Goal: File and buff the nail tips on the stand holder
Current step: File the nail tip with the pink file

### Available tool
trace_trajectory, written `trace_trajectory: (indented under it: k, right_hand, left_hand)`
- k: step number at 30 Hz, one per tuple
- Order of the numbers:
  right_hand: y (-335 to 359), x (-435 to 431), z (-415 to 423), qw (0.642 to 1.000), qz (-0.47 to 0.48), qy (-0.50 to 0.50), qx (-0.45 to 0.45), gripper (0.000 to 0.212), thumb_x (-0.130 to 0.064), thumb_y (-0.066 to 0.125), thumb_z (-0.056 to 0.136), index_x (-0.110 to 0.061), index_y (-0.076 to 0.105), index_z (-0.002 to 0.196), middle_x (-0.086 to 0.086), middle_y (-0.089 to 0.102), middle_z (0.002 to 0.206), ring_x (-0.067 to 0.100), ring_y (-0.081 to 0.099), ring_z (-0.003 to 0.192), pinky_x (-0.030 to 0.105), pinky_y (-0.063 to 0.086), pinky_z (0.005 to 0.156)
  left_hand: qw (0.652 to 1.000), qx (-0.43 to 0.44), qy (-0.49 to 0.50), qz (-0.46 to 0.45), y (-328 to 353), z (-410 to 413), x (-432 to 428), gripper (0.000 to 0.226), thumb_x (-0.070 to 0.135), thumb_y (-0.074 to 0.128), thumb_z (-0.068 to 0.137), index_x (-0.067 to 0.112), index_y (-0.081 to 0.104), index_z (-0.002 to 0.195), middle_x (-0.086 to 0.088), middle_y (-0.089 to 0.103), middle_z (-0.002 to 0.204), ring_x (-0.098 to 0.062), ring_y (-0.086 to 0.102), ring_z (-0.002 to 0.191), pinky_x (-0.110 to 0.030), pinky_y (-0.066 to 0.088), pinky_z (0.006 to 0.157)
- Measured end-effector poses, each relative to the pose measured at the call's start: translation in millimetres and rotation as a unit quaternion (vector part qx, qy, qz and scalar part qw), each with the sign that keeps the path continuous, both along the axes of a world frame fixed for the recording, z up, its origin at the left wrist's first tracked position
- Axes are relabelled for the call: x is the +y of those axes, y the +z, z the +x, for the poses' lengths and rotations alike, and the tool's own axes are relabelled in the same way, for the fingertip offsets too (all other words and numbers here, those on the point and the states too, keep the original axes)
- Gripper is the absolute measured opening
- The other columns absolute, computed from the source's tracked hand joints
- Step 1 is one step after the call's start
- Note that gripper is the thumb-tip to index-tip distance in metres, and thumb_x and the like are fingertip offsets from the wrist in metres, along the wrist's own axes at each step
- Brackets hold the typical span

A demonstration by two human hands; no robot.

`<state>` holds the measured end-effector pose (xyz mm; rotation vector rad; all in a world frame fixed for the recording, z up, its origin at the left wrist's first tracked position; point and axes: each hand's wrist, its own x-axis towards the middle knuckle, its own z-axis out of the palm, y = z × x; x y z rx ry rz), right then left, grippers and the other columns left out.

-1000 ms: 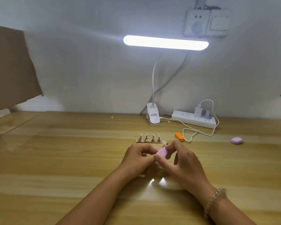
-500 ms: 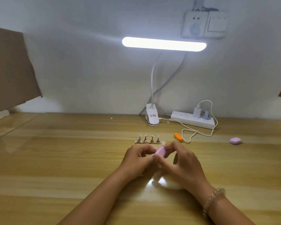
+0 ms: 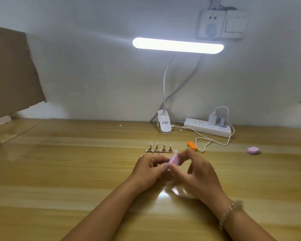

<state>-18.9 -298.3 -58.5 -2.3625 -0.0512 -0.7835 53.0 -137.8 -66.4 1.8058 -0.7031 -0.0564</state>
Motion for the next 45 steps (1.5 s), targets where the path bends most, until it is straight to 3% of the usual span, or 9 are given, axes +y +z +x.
trace_trajectory:
  k: [3, 7, 11, 18, 30, 36, 38, 41, 45]
  right_hand:
    - [-1, -2, 0, 1.0, 0.003, -0.011, -0.009, 0.032, -0.059, 0.068, 0.074, -0.034, 0.054, 0.088, -0.025, 0.063, 0.085, -0.007, 0.054, 0.067, 0.022, 0.038, 0.057]
    - [0, 1, 0, 0.999, 0.018, 0.035, 0.004, 0.036, -0.064, 0.067, 0.072, -0.034, 0.056, 0.089, -0.022, 0.065, 0.086, 0.0, 0.056, 0.062, 0.019, 0.036, 0.055]
    - [1, -5, 1, 0.999, 0.036, 0.012, 0.003, 0.03, -0.054, 0.073, 0.073, -0.032, 0.06, 0.089, -0.021, 0.067, 0.085, 0.002, 0.055, 0.061, 0.025, 0.042, 0.059]
    - [3, -5, 1, 0.996, 0.086, 0.008, 0.017, 0.028, -0.055, 0.074, 0.073, -0.032, 0.064, 0.086, -0.02, 0.069, 0.082, 0.002, 0.057, 0.062, 0.029, 0.046, 0.062]
    - [-1, -1, 2, 0.996, 0.072, 0.039, 0.028, 0.027, -0.05, 0.075, 0.073, -0.031, 0.062, 0.087, -0.019, 0.067, 0.084, 0.002, 0.054, 0.057, 0.024, 0.041, 0.056]
    - [2, -3, 2, 0.992, 0.119, 0.031, 0.01, 0.026, -0.047, 0.076, 0.075, -0.028, 0.064, 0.088, -0.019, 0.068, 0.082, 0.001, 0.055, 0.059, 0.022, 0.041, 0.058]
    - [2, -5, 2, 0.989, 0.145, 0.009, -0.016, 0.026, -0.044, 0.075, 0.076, -0.027, 0.063, 0.09, -0.017, 0.069, 0.082, 0.002, 0.054, 0.059, 0.023, 0.04, 0.061]
    - [2, -2, 0, 0.994, 0.1, 0.04, 0.008, 0.024, -0.041, 0.077, 0.077, -0.029, 0.062, 0.092, -0.015, 0.069, 0.086, 0.003, 0.054, 0.057, 0.024, 0.041, 0.058]
    - [2, -3, 3, 0.997, 0.08, 0.013, 0.018, 0.022, -0.043, 0.075, 0.078, -0.032, 0.061, 0.091, -0.018, 0.068, 0.086, 0.001, 0.055, 0.061, 0.025, 0.041, 0.061]
  left_hand:
    - [0.999, -0.02, -0.002, 0.036, 0, -1, 0, 0.018, 0.01, 0.064, 0.095, 0.02, 0.079, 0.099, 0.017, 0.073, 0.081, 0.009, 0.059, 0.066, -0.02, 0.045, 0.064]
    - [0.999, -0.008, -0.006, 0.054, 4, -4, 2, 0.026, 0.015, 0.061, 0.092, 0.024, 0.077, 0.11, 0.007, 0.077, 0.101, -0.019, 0.071, 0.1, -0.046, 0.055, 0.09]
    - [0.992, -0.055, 0.006, 0.118, 3, -5, 2, 0.02, 0.023, 0.057, 0.097, 0.026, 0.074, 0.106, 0.007, 0.075, 0.096, -0.029, 0.066, 0.09, -0.049, 0.052, 0.083]
    - [0.989, -0.059, 0.011, 0.135, 1, -3, 2, 0.017, 0.029, 0.057, 0.099, 0.034, 0.073, 0.101, 0.016, 0.071, 0.087, -0.003, 0.05, 0.065, -0.034, 0.047, 0.072]
    - [0.992, -0.052, 0.014, 0.111, 0, -3, 0, 0.018, 0.025, 0.056, 0.095, 0.026, 0.073, 0.097, 0.015, 0.068, 0.079, -0.006, 0.057, 0.071, -0.042, 0.053, 0.071]
    - [0.998, 0.007, 0.029, 0.054, 0, -4, 0, 0.013, 0.022, 0.056, 0.1, 0.03, 0.058, 0.09, 0.012, 0.074, 0.085, -0.001, 0.064, 0.063, -0.031, 0.049, 0.056]
    - [0.999, -0.002, 0.022, 0.047, 1, -5, 0, 0.013, 0.022, 0.054, 0.102, 0.027, 0.059, 0.091, 0.013, 0.075, 0.09, -0.002, 0.07, 0.08, -0.036, 0.053, 0.063]
    - [0.997, -0.032, 0.014, 0.066, 2, -3, 0, 0.024, 0.019, 0.054, 0.101, 0.034, 0.061, 0.084, 0.019, 0.068, 0.079, -0.005, 0.062, 0.072, -0.049, 0.055, 0.076]
    - [0.995, -0.045, 0.016, 0.089, 2, -3, 0, 0.016, 0.022, 0.057, 0.1, 0.028, 0.067, 0.088, 0.014, 0.067, 0.084, -0.013, 0.062, 0.079, -0.047, 0.053, 0.078]
